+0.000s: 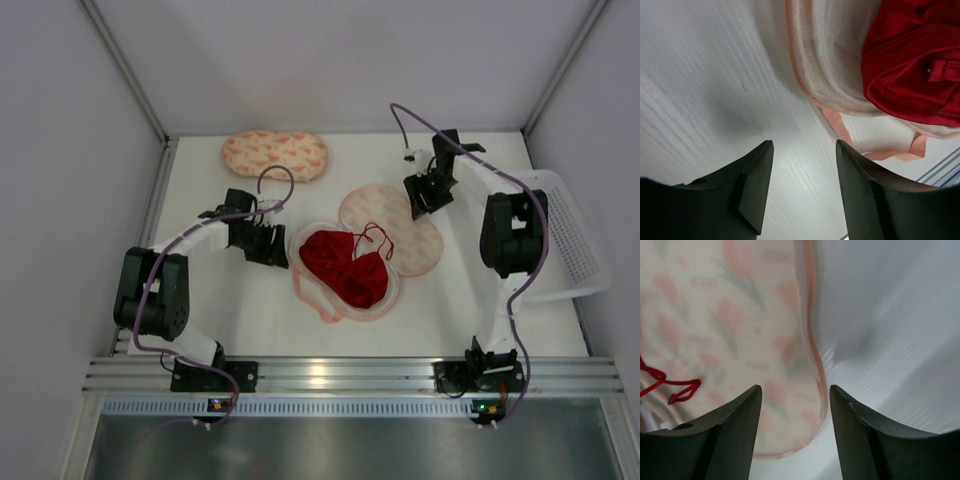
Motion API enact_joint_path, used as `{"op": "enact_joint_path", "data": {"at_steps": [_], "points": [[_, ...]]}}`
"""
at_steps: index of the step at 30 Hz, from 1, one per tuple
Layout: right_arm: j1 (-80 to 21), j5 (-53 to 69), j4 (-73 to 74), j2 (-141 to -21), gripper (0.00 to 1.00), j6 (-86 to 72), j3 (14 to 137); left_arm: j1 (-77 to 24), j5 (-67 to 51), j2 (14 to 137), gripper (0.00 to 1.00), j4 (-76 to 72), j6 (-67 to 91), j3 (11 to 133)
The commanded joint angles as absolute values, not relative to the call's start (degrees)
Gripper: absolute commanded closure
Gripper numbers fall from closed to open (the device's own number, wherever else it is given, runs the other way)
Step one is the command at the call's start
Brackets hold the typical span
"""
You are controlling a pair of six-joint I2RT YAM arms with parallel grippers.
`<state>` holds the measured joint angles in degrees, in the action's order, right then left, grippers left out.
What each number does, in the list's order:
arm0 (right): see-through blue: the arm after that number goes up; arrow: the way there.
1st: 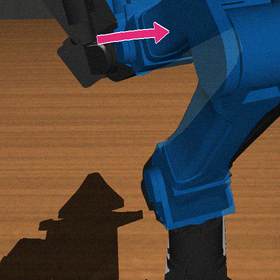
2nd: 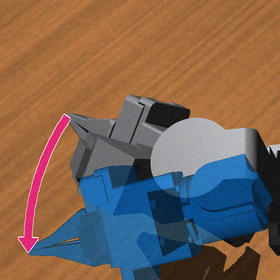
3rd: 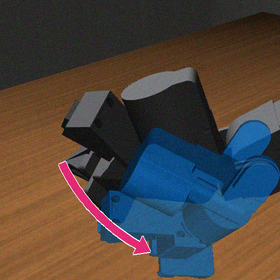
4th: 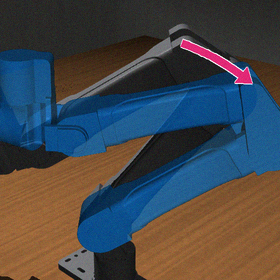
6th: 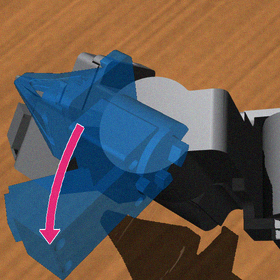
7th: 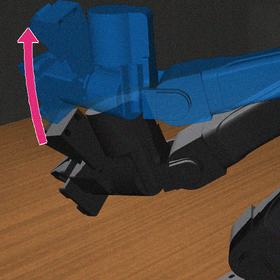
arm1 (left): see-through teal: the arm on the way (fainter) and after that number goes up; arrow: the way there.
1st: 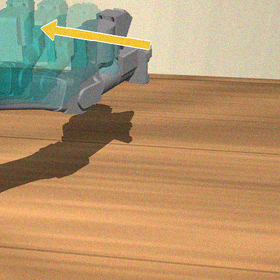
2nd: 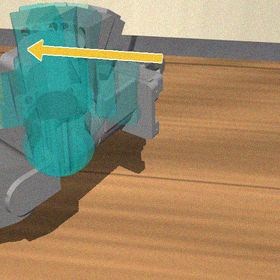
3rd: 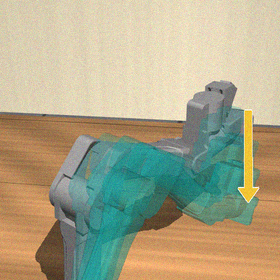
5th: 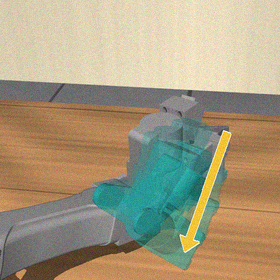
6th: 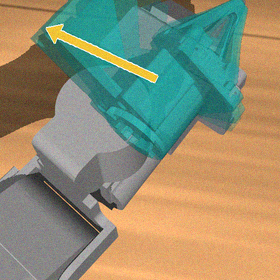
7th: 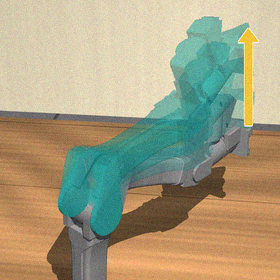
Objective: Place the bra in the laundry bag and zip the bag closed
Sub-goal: Close the laundry bag at the center of the board.
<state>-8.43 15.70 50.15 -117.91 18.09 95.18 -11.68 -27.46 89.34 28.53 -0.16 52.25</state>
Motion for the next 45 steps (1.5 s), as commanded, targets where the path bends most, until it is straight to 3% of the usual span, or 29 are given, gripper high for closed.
{"op": "enact_joint_path", "data": {"at_steps": [1, 5, 14, 16, 22, 27, 40, 42, 45], "points": [[-8.6, 12.0, 46.7, -120.1, 0.43, 19.9, 98.4, -11.3, -28.3, 94.0, 0.42, 28.5, -0.3, 55.4], [-8.7, 12.2, 45.7, -120.9, 0.49, 20.7, 97.0, -11.3, -27.3, 97.6, 0.43, 28.4, -0.2, 57.3], [-8.6, 18.4, 46.9, -115.6, 0.94, 21.4, 89.3, -11.2, -26.6, 106.0, 0.43, 24.2, 3.1, 64.2], [-8.5, 19.7, 47.1, -112.3, 1.0, 21.1, 87.3, -11.2, -26.6, 109.1, 0.43, 24.1, 3.3, 67.8], [-8.3, 23.5, 49.7, -104.0, 1.0, 19.3, 85.6, -11.2, -25.3, 111.6, 0.43, 24.1, 2.0, 73.5], [-8.9, 29.0, 51.9, -99.9, 1.0, 16.8, 86.2, -11.2, -25.8, 108.5, 0.42, 24.3, 1.2, 71.1], [-22.8, 43.7, 47.3, -98.0, 1.0, 10.1, 86.7, -10.3, -33.3, 83.2, 0.35, 24.2, 6.5, 62.3], [-25.8, 44.5, 46.3, -99.1, 1.0, 9.1, 87.4, -10.3, -35.8, 80.0, 0.32, 24.3, 9.1, 62.3], [-28.9, 45.6, 44.7, -101.2, 1.0, 7.9, 87.7, -10.4, -38.4, 77.3, 0.16, 24.2, 12.2, 61.5]]}}
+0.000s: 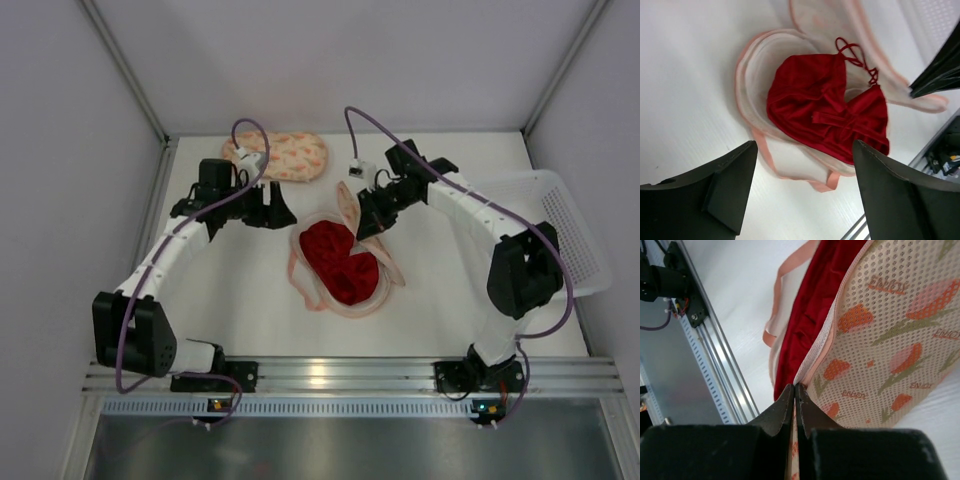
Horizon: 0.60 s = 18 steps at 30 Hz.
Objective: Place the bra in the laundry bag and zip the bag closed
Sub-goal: Close the laundry bag at the center of the board.
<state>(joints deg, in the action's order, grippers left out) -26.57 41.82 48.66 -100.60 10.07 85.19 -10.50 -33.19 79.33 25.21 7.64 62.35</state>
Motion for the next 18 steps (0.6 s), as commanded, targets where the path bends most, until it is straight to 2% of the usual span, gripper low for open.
{"op": "enact_joint_path", "data": {"at_steps": [1, 7, 18], "points": [[-30.3, 45.7, 44.3, -101.7, 1.0, 7.7, 87.6, -10.4, -38.9, 76.8, 0.15, 24.2, 12.7, 60.7], [-35.1, 45.8, 42.0, -105.7, 1.0, 7.2, 87.4, -10.5, -41.0, 77.0, 0.14, 23.8, 17.5, 57.1], [-38.8, 45.0, 40.1, -107.1, 1.0, 6.3, 87.4, -16.0, -43.7, 82.1, 0.22, 17.6, 22.8, 55.6]]}}
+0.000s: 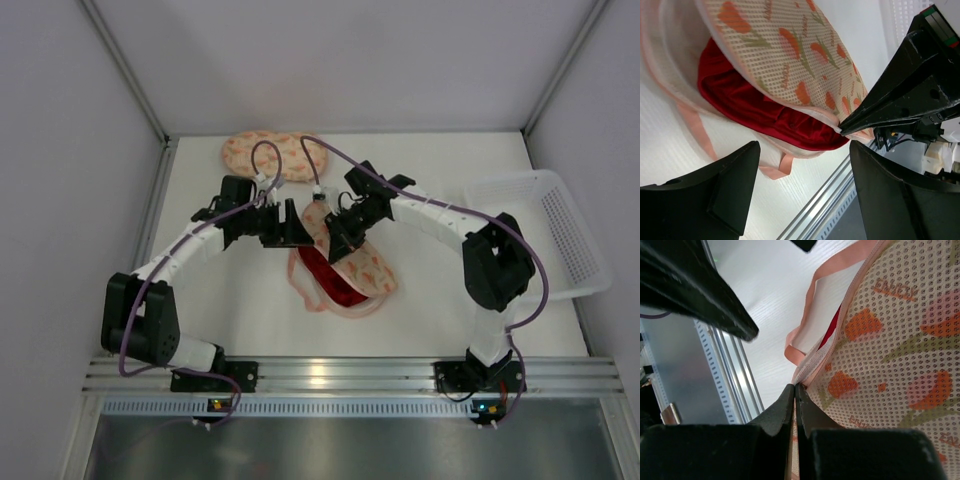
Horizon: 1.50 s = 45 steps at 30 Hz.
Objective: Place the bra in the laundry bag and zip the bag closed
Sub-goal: Close the laundry bag at the center of the board.
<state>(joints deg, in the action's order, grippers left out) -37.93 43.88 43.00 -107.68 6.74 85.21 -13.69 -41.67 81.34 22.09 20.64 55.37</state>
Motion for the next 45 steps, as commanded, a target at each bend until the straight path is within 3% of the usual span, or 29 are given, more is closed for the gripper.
{"op": "enact_joint_path", "data": {"at_steps": [1, 12, 15, 16, 19, 21, 22, 23, 25, 27, 30, 31, 33, 39, 45], "points": [[-38.9, 45.0, 40.1, -107.0, 1.0, 6.2, 87.4, -16.8, -43.5, 82.7, 0.23, 16.7, 23.3, 55.6], [-39.2, 45.5, 40.7, -106.3, 1.0, 5.3, 88.1, -21.6, -43.3, 88.4, 0.33, 15.8, 26.7, 58.1], [-39.6, 45.6, 40.8, -106.4, 1.0, 5.3, 88.1, -22.3, -43.2, 90.1, 0.44, 15.8, 27.0, 59.3], [-39.6, 45.8, 40.9, -106.1, 1.0, 5.4, 88.0, -22.5, -43.4, 90.4, 0.54, 15.8, 27.2, 59.6], [-39.7, 45.4, 40.0, -104.2, 1.0, 5.7, 86.8, -22.5, -44.0, 92.1, 0.67, 14.9, 28.0, 60.2], [-39.7, 43.9, 39.3, -102.8, 1.0, 6.6, 85.3, -22.5, -44.4, 92.7, 0.83, 14.4, 28.6, 60.6], [-39.7, 43.1, 39.5, -101.5, 0.94, 7.5, 84.9, -22.5, -45.1, 93.4, 0.88, 14.4, 28.7, 60.9], [-39.6, 40.8, 39.9, -101.0, 0.86, 8.3, 85.1, -22.5, -45.3, 93.7, 1.0, 14.3, 28.8, 61.1], [-39.6, 38.0, 41.3, -98.7, 0.73, 12.0, 86.5, -22.5, -45.4, 93.5, 1.0, 14.3, 29.0, 61.5], [-39.4, 33.5, 42.3, -96.3, 0.69, 14.9, 87.0, -22.5, -45.9, 93.2, 1.0, 14.3, 29.2, 61.7], [-40.5, 28.5, 41.1, -90.3, 0.55, 19.4, 86.3, -22.5, -46.8, 92.9, 1.0, 14.3, 29.2, 62.2], [-41.6, 22.0, 40.4, -87.7, 0.54, 19.9, 85.4, -22.5, -47.0, 93.0, 1.0, 14.4, 29.3, 62.2], [-47.0, 16.3, 40.8, -86.1, 0.56, 22.7, 84.6, -22.5, -47.5, 93.0, 1.0, 14.3, 29.4, 62.1], [-66.0, -4.6, 33.8, -85.1, 0.74, 35.0, 74.8, -22.5, -49.8, 93.3, 1.0, 14.4, 29.5, 62.9], [-74.4, -28.5, 22.0, -96.5, 0.89, 42.4, 67.9, -22.5, -51.1, 92.5, 1.0, 16.7, 27.3, 63.0]]}}
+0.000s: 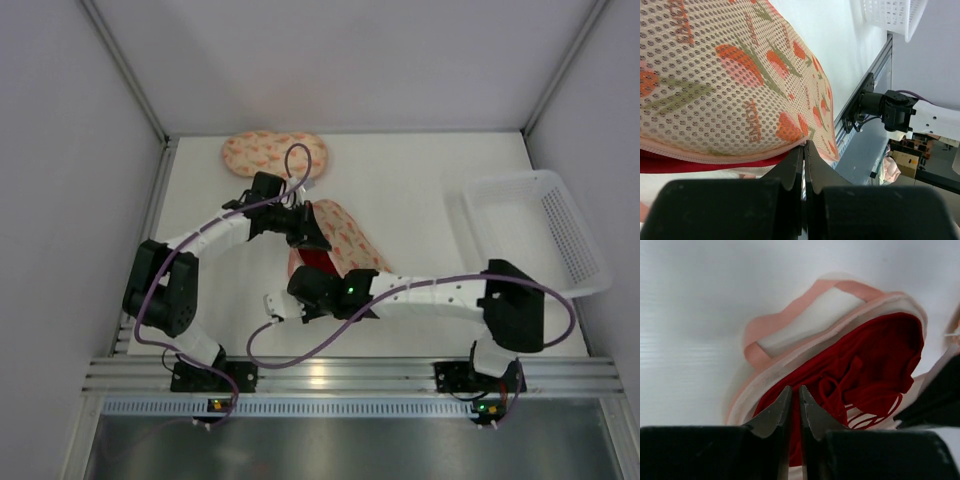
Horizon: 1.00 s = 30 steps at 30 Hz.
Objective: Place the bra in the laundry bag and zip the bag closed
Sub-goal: Close the laundry bag at the center of the board.
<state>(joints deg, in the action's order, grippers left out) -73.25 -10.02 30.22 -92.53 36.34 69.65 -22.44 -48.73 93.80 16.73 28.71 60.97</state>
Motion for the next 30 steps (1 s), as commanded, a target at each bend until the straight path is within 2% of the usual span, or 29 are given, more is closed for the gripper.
{"op": "enact_joint_path", "data": {"at_steps": [1, 6, 13, 21, 30], "points": [[-74.4, -33.6, 17.7, -99.7, 0.91, 44.1, 67.1, -22.5, -51.0, 92.3, 1.0, 17.1, 26.4, 63.0], [-73.9, -41.7, 11.1, -106.8, 0.92, 45.7, 66.4, -22.4, -50.9, 91.2, 1.0, 18.9, 24.7, 62.2], [-71.3, -40.4, 20.3, -112.8, 0.92, 39.1, 69.0, -22.2, -51.2, 88.6, 1.0, 20.7, 24.7, 60.3], [-70.8, -38.8, 25.4, -113.0, 0.91, 34.4, 69.3, -21.2, -45.6, 85.3, 1.0, 25.7, 20.8, 56.2], [-72.1, -38.0, 27.3, -109.0, 0.77, 34.2, 73.2, -20.3, -46.6, 93.3, 1.0, 25.8, 20.7, 62.0]]}}
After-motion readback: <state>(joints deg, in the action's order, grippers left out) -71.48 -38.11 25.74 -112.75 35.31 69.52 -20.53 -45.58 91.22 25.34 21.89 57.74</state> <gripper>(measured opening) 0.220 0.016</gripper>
